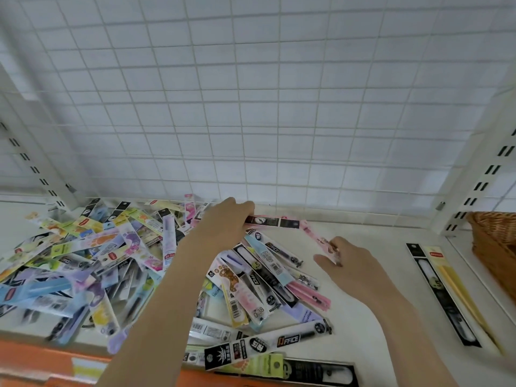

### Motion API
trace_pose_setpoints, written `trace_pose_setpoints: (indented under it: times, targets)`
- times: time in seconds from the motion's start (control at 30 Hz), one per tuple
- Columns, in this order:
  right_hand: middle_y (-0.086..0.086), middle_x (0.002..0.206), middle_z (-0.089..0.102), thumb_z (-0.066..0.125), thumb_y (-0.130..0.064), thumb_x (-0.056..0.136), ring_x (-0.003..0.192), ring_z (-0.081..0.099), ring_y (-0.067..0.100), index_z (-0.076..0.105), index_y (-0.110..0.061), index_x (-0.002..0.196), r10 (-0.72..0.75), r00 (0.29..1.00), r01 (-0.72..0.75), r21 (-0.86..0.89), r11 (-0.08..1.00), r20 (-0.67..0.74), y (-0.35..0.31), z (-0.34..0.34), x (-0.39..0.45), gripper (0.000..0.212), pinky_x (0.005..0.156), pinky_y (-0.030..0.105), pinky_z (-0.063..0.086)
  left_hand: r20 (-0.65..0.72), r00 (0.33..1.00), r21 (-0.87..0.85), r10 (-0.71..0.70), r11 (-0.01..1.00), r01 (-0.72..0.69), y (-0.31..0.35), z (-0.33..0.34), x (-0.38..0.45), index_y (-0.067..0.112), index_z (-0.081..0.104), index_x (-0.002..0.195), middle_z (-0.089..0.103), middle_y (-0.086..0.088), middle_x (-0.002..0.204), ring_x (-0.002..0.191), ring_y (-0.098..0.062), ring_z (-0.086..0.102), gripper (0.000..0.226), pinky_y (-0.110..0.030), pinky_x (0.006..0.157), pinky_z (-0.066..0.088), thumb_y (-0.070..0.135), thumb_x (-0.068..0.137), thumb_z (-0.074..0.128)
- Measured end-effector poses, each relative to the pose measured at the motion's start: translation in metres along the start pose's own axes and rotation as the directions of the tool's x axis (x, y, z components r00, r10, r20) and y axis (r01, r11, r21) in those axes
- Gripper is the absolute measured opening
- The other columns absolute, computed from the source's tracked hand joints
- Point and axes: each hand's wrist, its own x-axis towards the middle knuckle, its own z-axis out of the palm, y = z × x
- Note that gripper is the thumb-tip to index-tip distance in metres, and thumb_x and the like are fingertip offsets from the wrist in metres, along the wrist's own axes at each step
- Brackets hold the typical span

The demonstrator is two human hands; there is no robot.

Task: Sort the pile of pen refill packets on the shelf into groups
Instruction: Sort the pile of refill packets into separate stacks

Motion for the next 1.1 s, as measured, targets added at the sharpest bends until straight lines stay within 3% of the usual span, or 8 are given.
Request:
trace_pose_setpoints:
  times: [0.13, 0.27, 0.37, 0.53, 0.67, 0.87, 1.0, 1.1]
  targets:
    - [-0.001, 0.074, 0.056, 0.051, -0.038, 0.093, 0.068, 0.055, 0.020, 0.052, -0.018, 0.089, -0.046, 0.999, 0.047, -0.052, 0.998, 0.024, -0.013, 0.007, 0.002, 0.021, 0.062, 0.031, 0.044, -0.181, 0.979, -0.180, -0.088, 0.982, 0.055, -0.002, 0.002, -0.023, 0.009, 0.044, 0.113, 0.041, -0.005, 0.084, 0.078, -0.024, 0.040, 0.020, -0.031, 0.067, 0.035, 0.009, 0.093, 0.045]
    - [-0.003, 0.064, 0.048, 0.047, -0.025, 0.095, 0.055, 0.046, 0.012, 0.039, -0.021, 0.064, -0.096, 0.993, 0.103, -0.094, 0.990, 0.075, -0.034, 0.018, 0.016, 0.033, 0.050, 0.023, 0.035, -0.296, 0.936, -0.352, -0.189, 0.933, 0.078, -0.009, 0.006, -0.041, 0.005, 0.043, 0.114, 0.046, -0.002, 0.077, 0.074, -0.023, 0.043, 0.022, -0.030, 0.064, 0.030, 0.001, 0.093, 0.042]
    - [-0.001, 0.069, 0.055, 0.048, -0.021, 0.092, 0.060, 0.052, 0.015, 0.044, -0.020, 0.065, -0.122, 0.986, 0.133, -0.095, 0.987, 0.115, -0.052, 0.028, 0.026, 0.027, 0.057, 0.025, 0.044, -0.285, 0.904, -0.449, -0.319, 0.878, 0.169, -0.020, 0.012, -0.053, 0.007, 0.040, 0.115, 0.047, 0.004, 0.067, 0.066, -0.026, 0.049, 0.018, -0.032, 0.062, 0.034, 0.012, 0.098, 0.038]
    - [0.003, 0.086, 0.055, 0.052, -0.025, 0.091, 0.073, 0.056, 0.020, 0.054, -0.013, 0.093, -0.126, 0.991, 0.132, -0.180, 0.975, 0.046, -0.070, 0.041, 0.047, 0.013, 0.066, 0.031, 0.051, -0.169, 0.870, -0.554, -0.462, 0.775, 0.304, -0.033, 0.015, -0.069, 0.007, 0.045, 0.108, 0.051, 0.001, 0.069, 0.074, -0.032, 0.058, 0.024, -0.034, 0.063, 0.043, 0.028, 0.099, 0.038]
    - [0.002, 0.091, 0.048, 0.054, -0.036, 0.091, 0.072, 0.053, 0.018, 0.051, -0.013, 0.097, -0.112, 0.992, 0.124, -0.254, 0.959, 0.062, -0.071, 0.048, 0.051, 0.025, 0.063, 0.029, 0.047, -0.109, 0.893, -0.527, -0.437, 0.787, 0.321, -0.035, 0.016, -0.072, 0.009, 0.046, 0.104, 0.045, 0.005, 0.077, 0.078, -0.022, 0.049, 0.027, -0.028, 0.069, 0.036, 0.035, 0.096, 0.047]
    - [-0.002, 0.072, 0.048, 0.043, -0.013, 0.093, 0.063, 0.049, 0.013, 0.052, -0.013, 0.091, -0.060, 0.996, 0.076, -0.285, 0.956, 0.062, -0.059, 0.039, 0.049, 0.009, 0.055, 0.023, 0.042, -0.081, 0.920, -0.374, -0.384, 0.867, 0.329, -0.035, 0.019, -0.067, 0.005, 0.055, 0.098, 0.042, 0.002, 0.068, 0.073, -0.022, 0.046, 0.026, -0.026, 0.062, 0.032, 0.022, 0.101, 0.036]
    - [0.001, 0.084, 0.054, 0.044, -0.013, 0.091, 0.073, 0.053, 0.019, 0.048, -0.014, 0.096, -0.016, 0.995, 0.046, -0.302, 0.952, 0.101, -0.047, 0.015, 0.040, 0.007, 0.055, 0.025, 0.037, -0.071, 0.911, -0.461, -0.406, 0.824, 0.331, -0.028, 0.020, -0.064, 0.012, 0.049, 0.104, 0.064, -0.005, 0.080, 0.081, -0.029, 0.061, 0.024, -0.032, 0.067, 0.045, 0.027, 0.102, 0.030]
    - [-0.001, 0.078, 0.049, 0.042, -0.021, 0.093, 0.066, 0.048, 0.016, 0.045, -0.011, 0.105, -0.022, 0.986, 0.072, -0.303, 0.950, 0.166, -0.043, 0.005, 0.033, 0.016, 0.052, 0.026, 0.033, -0.058, 0.908, -0.514, -0.415, 0.792, 0.330, -0.025, 0.023, -0.063, 0.018, 0.042, 0.094, 0.059, -0.002, 0.072, 0.072, -0.025, 0.058, 0.018, -0.033, 0.068, 0.045, 0.029, 0.101, 0.030]
